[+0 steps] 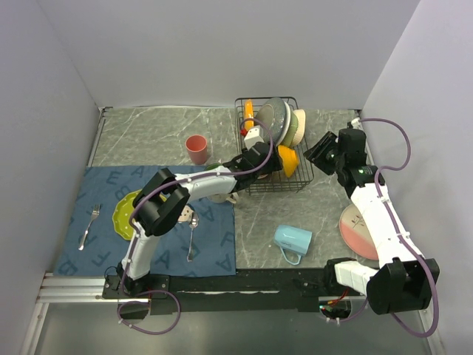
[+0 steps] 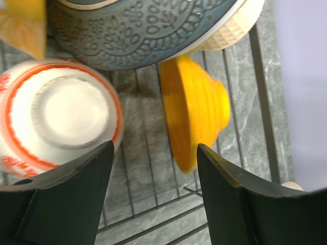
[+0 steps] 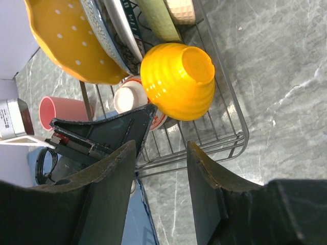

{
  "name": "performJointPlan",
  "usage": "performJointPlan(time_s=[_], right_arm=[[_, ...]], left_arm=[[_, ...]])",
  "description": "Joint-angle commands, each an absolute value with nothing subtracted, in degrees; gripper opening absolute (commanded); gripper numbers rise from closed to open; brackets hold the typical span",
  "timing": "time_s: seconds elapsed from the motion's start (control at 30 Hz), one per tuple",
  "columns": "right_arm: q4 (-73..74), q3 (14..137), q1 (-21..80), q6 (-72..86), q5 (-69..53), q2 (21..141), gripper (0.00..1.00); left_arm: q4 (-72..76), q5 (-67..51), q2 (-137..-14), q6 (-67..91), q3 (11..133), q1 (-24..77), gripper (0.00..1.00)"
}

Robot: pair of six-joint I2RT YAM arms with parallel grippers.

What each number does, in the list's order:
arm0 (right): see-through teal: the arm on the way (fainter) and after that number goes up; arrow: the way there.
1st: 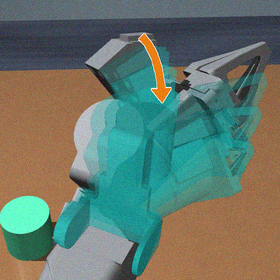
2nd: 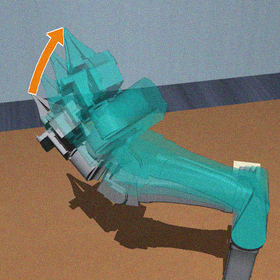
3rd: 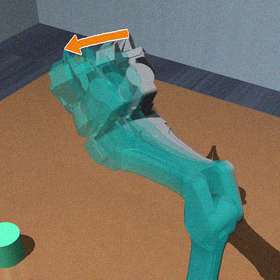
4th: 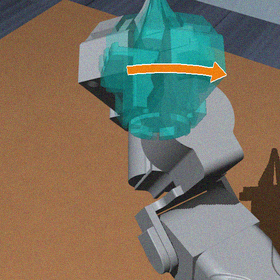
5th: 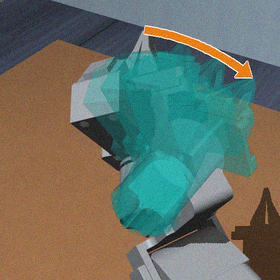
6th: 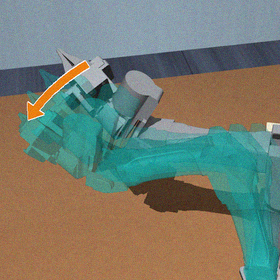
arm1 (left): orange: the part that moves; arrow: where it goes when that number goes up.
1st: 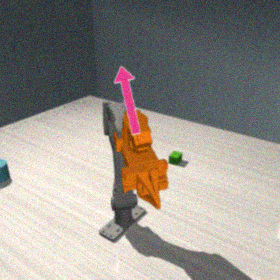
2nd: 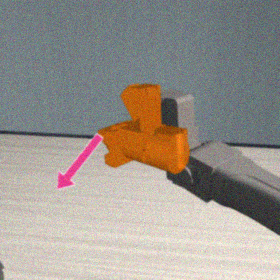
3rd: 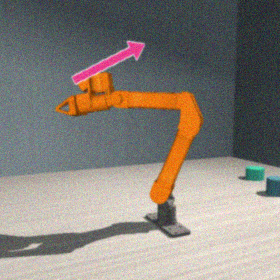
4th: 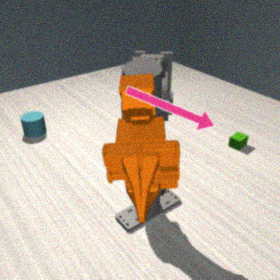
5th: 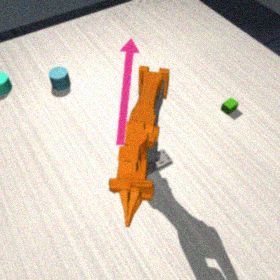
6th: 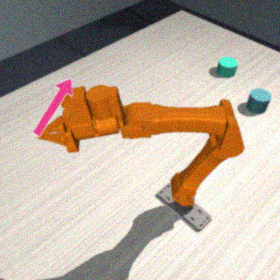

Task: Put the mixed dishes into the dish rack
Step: Place the bowl upside down on the dish rack

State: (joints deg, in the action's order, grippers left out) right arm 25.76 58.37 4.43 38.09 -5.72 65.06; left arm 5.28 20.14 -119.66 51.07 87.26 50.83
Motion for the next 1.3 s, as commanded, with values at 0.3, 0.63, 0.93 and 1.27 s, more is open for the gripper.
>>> performJointPlan(time_s=[0.3, 0.63, 0.93, 1.27], right_arm=[[25.0, 59.8, 3.9, 38.3, -4.1, 62.3, 0.52], [26.2, 60.3, 3.8, 37.9, -3.5, 61.0, 0.52], [25.8, 59.8, 3.6, 38.1, -4.0, 61.2, 0.52], [24.5, 59.0, 3.6, 38.5, -5.3, 62.6, 0.52]], left_arm=[[12.8, 15.0, -112.6, 43.9, 88.5, 51.7, 0.45], [9.7, 11.4, -122.3, 43.7, 98.6, 51.2, 0.44], [7.9, 11.1, -127.6, 43.2, 99.6, 49.4, 0.42], [7.6, 12.6, -125.7, 43.1, 93.7, 49.4, 0.37]])
